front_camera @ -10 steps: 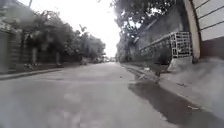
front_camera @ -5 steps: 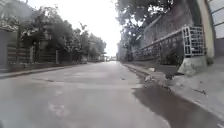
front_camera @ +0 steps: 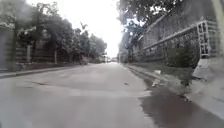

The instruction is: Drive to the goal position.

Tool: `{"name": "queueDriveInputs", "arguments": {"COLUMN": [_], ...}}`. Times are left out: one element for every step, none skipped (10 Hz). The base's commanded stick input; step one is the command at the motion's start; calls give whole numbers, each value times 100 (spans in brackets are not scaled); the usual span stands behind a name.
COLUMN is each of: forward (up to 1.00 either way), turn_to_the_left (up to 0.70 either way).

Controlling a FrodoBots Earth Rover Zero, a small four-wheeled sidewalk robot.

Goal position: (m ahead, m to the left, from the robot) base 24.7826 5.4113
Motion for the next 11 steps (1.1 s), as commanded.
{"name": "queueDriveInputs", "arguments": {"forward": [100,100,100,100,100,100,100,100,100,100,100], "turn_to_the_left": [-2,-2,-2,-5,-18,-40,-36,-20,0,0,0]}}
